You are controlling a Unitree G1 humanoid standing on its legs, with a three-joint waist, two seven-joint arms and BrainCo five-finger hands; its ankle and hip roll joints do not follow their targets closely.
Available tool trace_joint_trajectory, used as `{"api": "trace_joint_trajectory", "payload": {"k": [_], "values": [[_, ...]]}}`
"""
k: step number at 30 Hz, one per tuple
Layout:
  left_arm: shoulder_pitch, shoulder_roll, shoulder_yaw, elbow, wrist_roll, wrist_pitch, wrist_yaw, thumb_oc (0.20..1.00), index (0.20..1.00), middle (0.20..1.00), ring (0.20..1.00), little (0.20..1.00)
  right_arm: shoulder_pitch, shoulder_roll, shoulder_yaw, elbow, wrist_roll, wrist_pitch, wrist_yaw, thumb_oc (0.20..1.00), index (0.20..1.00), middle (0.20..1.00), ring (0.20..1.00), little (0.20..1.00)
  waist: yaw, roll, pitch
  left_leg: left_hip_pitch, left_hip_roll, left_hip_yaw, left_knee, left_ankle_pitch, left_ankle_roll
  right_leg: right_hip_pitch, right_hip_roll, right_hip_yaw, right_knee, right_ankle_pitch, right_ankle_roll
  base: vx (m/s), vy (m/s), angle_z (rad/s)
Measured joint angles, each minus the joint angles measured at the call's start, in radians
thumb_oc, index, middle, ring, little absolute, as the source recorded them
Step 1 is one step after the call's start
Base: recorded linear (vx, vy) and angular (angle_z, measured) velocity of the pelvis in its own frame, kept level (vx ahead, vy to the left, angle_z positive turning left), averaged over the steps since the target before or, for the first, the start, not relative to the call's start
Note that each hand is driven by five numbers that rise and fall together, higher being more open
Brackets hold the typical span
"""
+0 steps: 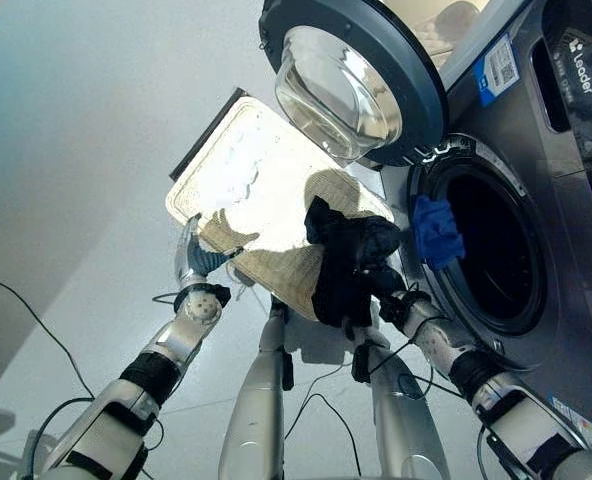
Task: Put the clothes into the washing machine.
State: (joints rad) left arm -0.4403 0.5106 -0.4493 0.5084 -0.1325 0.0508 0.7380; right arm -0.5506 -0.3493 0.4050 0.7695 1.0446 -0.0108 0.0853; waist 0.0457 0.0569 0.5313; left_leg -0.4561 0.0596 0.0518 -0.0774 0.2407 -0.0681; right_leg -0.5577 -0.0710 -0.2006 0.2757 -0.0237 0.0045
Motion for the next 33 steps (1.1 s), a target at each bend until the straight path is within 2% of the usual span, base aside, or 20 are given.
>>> {"api": "trace_joint_trajectory", "payload": {"k": [2, 3, 5, 7, 12, 13, 16, 17, 18, 19, 20, 21, 22, 23, 25, 26, 27, 28, 31, 33], "values": [[0.002, -0.002, 0.000, 0.020, 0.000, -0.018, 0.002, 1.000, 1.000, 1.000, 1.000, 1.000, -0.029, 0.035, -0.109, 0.082, 0.160, -0.001, 0.017, 0.200, 0.200, 0.200, 0.200, 0.200, 0.000, 0.002, -0.001, -0.006, -0.002, 0.001, 0.004, -0.003, -0.003, -0.017, -0.005, 0.002, 0.020, -0.013, -0.002, 0.07, -0.052, 0.02], [0.000, -0.006, 0.001, 0.033, 0.000, -0.025, 0.002, 1.000, 1.000, 1.000, 1.000, 1.000, -0.065, 0.060, -0.217, 0.152, 0.282, -0.013, 0.011, 0.200, 0.200, 0.200, 0.200, 0.200, 0.001, 0.011, -0.001, -0.017, -0.004, 0.001, 0.004, -0.003, -0.003, -0.035, -0.007, 0.004, 0.036, -0.018, -0.003, 0.06, -0.040, 0.00], [-0.001, -0.007, 0.001, 0.029, -0.001, -0.040, -0.001, 1.000, 1.000, 1.000, 1.000, 1.000, -0.093, 0.041, -0.293, 0.161, 0.419, -0.037, -0.010, 0.200, 0.200, 0.200, 0.200, 0.200, 0.002, 0.034, 0.000, -0.039, -0.005, 0.004, 0.007, 0.000, -0.001, -0.064, -0.009, 0.006, 0.054, -0.018, -0.004, 0.08, -0.064, -0.03], [-0.002, -0.012, 0.001, 0.023, -0.001, -0.042, -0.005, 1.000, 1.000, 1.000, 1.000, 1.000, -0.109, 0.019, -0.339, 0.155, 0.509, -0.064, -0.033, 0.200, 0.200, 0.200, 0.200, 0.200, 0.000, 0.056, -0.001, -0.045, -0.005, 0.004, 0.012, 0.005, 0.003, -0.069, -0.009, 0.005, 0.056, -0.018, -0.004, 0.05, -0.081, -0.03], [0.003, 0.013, 0.008, -0.047, -0.003, -0.061, -0.028, 1.000, 1.000, 1.000, 1.000, 1.000, -0.135, -0.039, -0.435, 0.127, 0.682, -0.166, -0.094, 0.200, 0.200, 0.200, 0.200, 0.200, 0.003, 0.076, 0.000, -0.051, -0.006, 0.003, 0.019, 0.002, -0.001, -0.079, -0.009, 0.001, 0.068, -0.022, -0.009, 0.04, -0.131, -0.01], [0.013, 0.049, 0.017, -0.084, -0.003, -0.063, -0.048, 1.000, 1.000, 1.000, 1.000, 1.000, -0.125, -0.077, -0.484, 0.079, 0.779, -0.233, -0.105, 0.200, 0.200, 0.200, 0.200, 0.200, 0.003, 0.076, 0.000, -0.053, -0.002, 0.003, 0.021, 0.000, -0.003, -0.080, -0.004, 0.000, 0.067, -0.023, -0.009, 0.03, -0.176, 0.03], [0.028, 0.116, 0.056, -0.101, -0.005, -0.067, -0.070, 1.000, 1.000, 1.000, 1.000, 1.000, -0.129, -0.144, -0.623, 0.047, 0.882, -0.419, -0.143, 0.200, 0.200, 0.200, 0.200, 0.200, 0.003, 0.076, 0.000, -0.068, 0.000, 0.003, 0.029, -0.002, -0.005, -0.089, 0.000, 0.002, 0.061, -0.018, -0.014, 0.03, -0.117, -0.03], [0.028, 0.143, 0.064, -0.112, -0.013, -0.069, -0.094, 1.000, 1.000, 1.000, 1.000, 1.000, -0.142, -0.130, -0.656, 0.000, 0.916, -0.520, -0.213, 0.200, 0.200, 0.200, 0.200, 0.200, 0.009, 0.080, 0.002, -0.076, 0.001, 0.004, 0.028, -0.002, -0.005, -0.100, 0.002, 0.006, 0.059, -0.011, -0.024, 0.05, -0.072, -0.08], [0.028, 0.155, 0.067, -0.120, -0.021, -0.071, -0.102, 1.000, 1.000, 1.000, 1.000, 1.000, -0.143, -0.131, -0.683, -0.013, 0.926, -0.578, -0.247, 0.200, 0.200, 0.200, 0.200, 0.200, 0.016, 0.084, 0.003, -0.077, 0.001, 0.005, 0.027, -0.002, -0.004, -0.102, 0.002, 0.008, 0.055, -0.009, -0.023, 0.03, -0.050, -0.11], [0.036, 0.174, 0.068, -0.146, -0.037, -0.071, -0.112, 1.000, 1.000, 1.000, 1.000, 1.000, -0.144, -0.130, -0.682, -0.022, 0.936, -0.679, -0.294, 0.200, 0.200, 0.200, 0.200, 0.200, 0.030, 0.084, 0.004, -0.077, -0.001, 0.005, 0.026, -0.003, -0.003, -0.106, 0.004, 0.017, 0.053, -0.007, -0.023, 0.00, -0.033, -0.07], [0.042, 0.184, 0.068, -0.160, -0.044, -0.071, -0.114, 1.000, 1.000, 1.000, 1.000, 1.000, -0.144, -0.129, -0.686, -0.036, 0.936, -0.753, -0.334, 0.200, 0.200, 0.200, 0.200, 0.200, 0.034, 0.084, 0.004, -0.079, -0.004, 0.006, 0.026, -0.003, -0.003, -0.110, 0.003, 0.022, 0.053, -0.006, -0.022, 0.02, -0.024, -0.08], [0.048, 0.192, 0.068, -0.173, -0.049, -0.071, -0.115, 1.000, 1.000, 1.000, 1.000, 1.000, -0.145, -0.128, -0.693, -0.051, 0.935, -0.800, -0.372, 0.200, 0.200, 0.200, 0.200, 0.200, 0.040, 0.084, 0.004, -0.081, -0.005, 0.007, 0.024, -0.003, -0.002, -0.114, 0.002, 0.027, 0.053, -0.005, -0.020, 0.01, -0.012, -0.14], [0.055, 0.201, 0.068, -0.185, -0.050, -0.067, -0.120, 1.000, 1.000, 1.000, 1.000, 1.000, -0.149, -0.128, -0.710, -0.070, 0.923, -0.898, -0.481, 0.457, 0.457, 0.457, 0.457, 0.457, 0.051, 0.083, 0.005, -0.081, -0.010, 0.014, 0.016, -0.003, -0.002, -0.126, -0.003, 0.039, 0.053, -0.002, -0.016, 0.01, -0.011, -0.17], [0.057, 0.202, 0.066, -0.185, -0.053, -0.064, -0.121, 1.000, 1.000, 1.000, 1.000, 1.000, -0.153, -0.128, -0.711, -0.075, 0.910, -0.930, -0.540, 0.228, 0.228, 0.228, 0.228, 0.228, 0.052, 0.082, 0.006, -0.082, -0.013, 0.023, 0.014, -0.003, -0.002, -0.128, -0.005, 0.043, 0.051, 0.000, -0.013, -0.01, -0.028, -0.20], [0.058, 0.200, 0.055, -0.184, -0.059, -0.060, -0.121, 1.000, 1.000, 1.000, 1.000, 1.000, -0.164, -0.128, -0.713, -0.083, 0.894, -0.985, -0.665, 0.203, 0.203, 0.203, 0.203, 0.203, 0.048, 0.078, 0.008, -0.082, -0.014, 0.030, 0.014, -0.006, 0.002, -0.128, -0.010, 0.058, 0.037, 0.005, -0.006, -0.01, -0.040, -0.13], [0.055, 0.199, 0.048, -0.184, -0.059, -0.060, -0.121, 1.000, 1.000, 1.000, 1.000, 1.000, -0.164, -0.128, -0.713, -0.085, 0.891, -0.989, -0.679, 0.253, 0.253, 0.253, 0.253, 0.253, 0.046, 0.077, 0.008, -0.082, -0.016, 0.030, 0.014, -0.006, 0.002, -0.128, -0.012, 0.061, 0.034, 0.006, -0.005, 0.01, -0.039, -0.07], [0.046, 0.200, 0.033, -0.185, -0.059, -0.059, -0.122, 1.000, 1.000, 1.000, 1.000, 1.000, -0.164, -0.128, -0.713, -0.087, 0.891, -0.992, -0.696, 0.705, 0.705, 0.705, 0.705, 0.705, 0.043, 0.075, 0.010, -0.082, -0.020, 0.030, 0.015, -0.006, 0.002, -0.125, -0.015, 0.063, 0.031, 0.007, -0.003, 0.00, 0.000, 0.00], [0.037, 0.195, 0.026, -0.184, -0.059, -0.058, -0.120, 1.000, 1.000, 1.000, 1.000, 1.000, -0.165, -0.126, -0.713, -0.093, 0.899, -0.999, -0.697, 1.000, 1.000, 1.000, 1.000, 1.000, 0.040, 0.075, 0.010, -0.082, -0.022, 0.030, 0.016, -0.006, 0.002, -0.124, -0.018, 0.065, 0.029, 0.008, -0.002, 0.00, 0.000, 0.00], [0.016, 0.178, -0.006, -0.180, -0.059, -0.057, -0.120, 1.000, 1.000, 1.000, 1.000, 1.000, -0.191, -0.097, -0.713, -0.106, 0.937, -1.001, -0.658, 1.000, 1.000, 1.000, 1.000, 1.000, 0.013, 0.077, 0.009, -0.079, -0.028, 0.029, 0.019, -0.006, 0.002, -0.111, -0.024, 0.066, 0.014, 0.014, 0.006, 0.01, -0.012, 0.02], [0.007, 0.153, -0.010, -0.170, -0.060, -0.055, -0.120, 1.000, 1.000, 1.000, 1.000, 1.000, -0.214, -0.056, -0.711, -0.141, 0.937, -0.959, -0.639, 1.000, 1.000, 1.000, 1.000, 1.000, -0.003, 0.077, 0.009, -0.077, -0.033, 0.026, 0.021, -0.006, 0.002, -0.102, -0.023, 0.063, 0.001, 0.023, 0.008, 0.00, -0.043, 0.00]]}}
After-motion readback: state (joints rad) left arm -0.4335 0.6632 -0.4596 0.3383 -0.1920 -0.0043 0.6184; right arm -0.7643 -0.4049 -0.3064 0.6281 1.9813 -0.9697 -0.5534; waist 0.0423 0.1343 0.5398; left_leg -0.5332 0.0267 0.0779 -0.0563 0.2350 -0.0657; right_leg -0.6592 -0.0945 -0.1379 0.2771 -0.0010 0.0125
